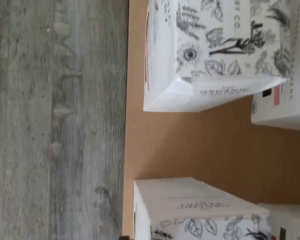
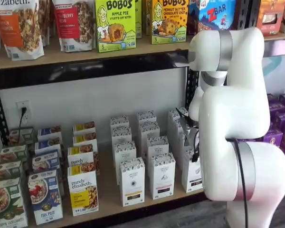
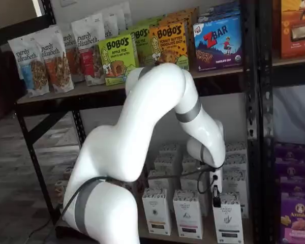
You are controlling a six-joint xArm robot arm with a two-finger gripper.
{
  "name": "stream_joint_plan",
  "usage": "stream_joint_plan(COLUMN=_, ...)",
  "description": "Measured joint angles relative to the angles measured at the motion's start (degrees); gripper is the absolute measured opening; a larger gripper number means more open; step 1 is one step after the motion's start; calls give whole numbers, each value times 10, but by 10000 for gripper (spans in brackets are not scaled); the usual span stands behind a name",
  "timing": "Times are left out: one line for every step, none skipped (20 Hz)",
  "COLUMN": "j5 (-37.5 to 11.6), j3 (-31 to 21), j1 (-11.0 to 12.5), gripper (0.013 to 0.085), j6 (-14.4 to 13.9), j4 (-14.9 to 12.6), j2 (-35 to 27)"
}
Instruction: Pick up the white box with a green strip in the middle, on the bottom shelf, the sixth box from the left
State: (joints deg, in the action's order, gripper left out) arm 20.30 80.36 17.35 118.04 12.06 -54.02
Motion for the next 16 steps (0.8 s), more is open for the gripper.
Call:
stream_joint_plan(j5=0, j3=3, j1=1, gripper=850, j6=0, j4=0, j2=-3)
stream_joint_plan(j5=-1, j3=5, j1=1, gripper=850, j6=0, j4=-1, j2=-6)
stream_joint_plan(j5=-2, j3=8, j1=2, gripper=850, j6=-2, j4=-4, j2=-9)
stream_joint_plan(j5=-4, j3=12, j1=3, gripper=850, j6=-8, j4=-12, j2=-13)
stream_joint_plan(j5=-5, j3=15, j1=3, gripper=850, j6=-13, j4=-18, j2=-17)
stream_joint_plan(j5=-5, j3=20, j1=4, gripper=850, j6=-19, j4=-26, j2=-21)
stream_joint_plan(j5=-4, j3=24, j1=4, gripper=850, j6=-26, j4=-34, j2=-25)
stream_joint_plan(j5=-7, j3=27, j1=4, gripper=850, j6=-39, j4=-48, j2=-29)
stream_joint_plan(j5=-10, j3=29, j1=4, gripper=850, j6=-53, j4=-65, j2=-33)
stream_joint_plan(j5=-14, j3=31, j1=5, gripper=850, j6=-70, j4=-85, j2=-37)
stream_joint_plan(j5=-17, j3=32, j1=6, gripper=850, j6=-84, j4=-100, j2=-40)
stream_joint_plan(j5=-16, j3=35, j1=7, gripper=850, j6=-95, j4=-114, j2=-43)
stream_joint_plan(j5=-18, j3=37, j1=8, gripper=850, j6=-115, j4=-137, j2=-46)
stream_joint_plan(j5=-19, j3=38, j1=10, gripper=850, j6=-134, j4=-160, j2=-49)
stream_joint_plan(j5=-19, j3=42, j1=12, gripper=850, j6=-159, j4=-190, j2=-52)
stream_joint_plan(j5=-18, j3=44, j1=13, gripper=850, j6=-168, j4=-200, j2=-55)
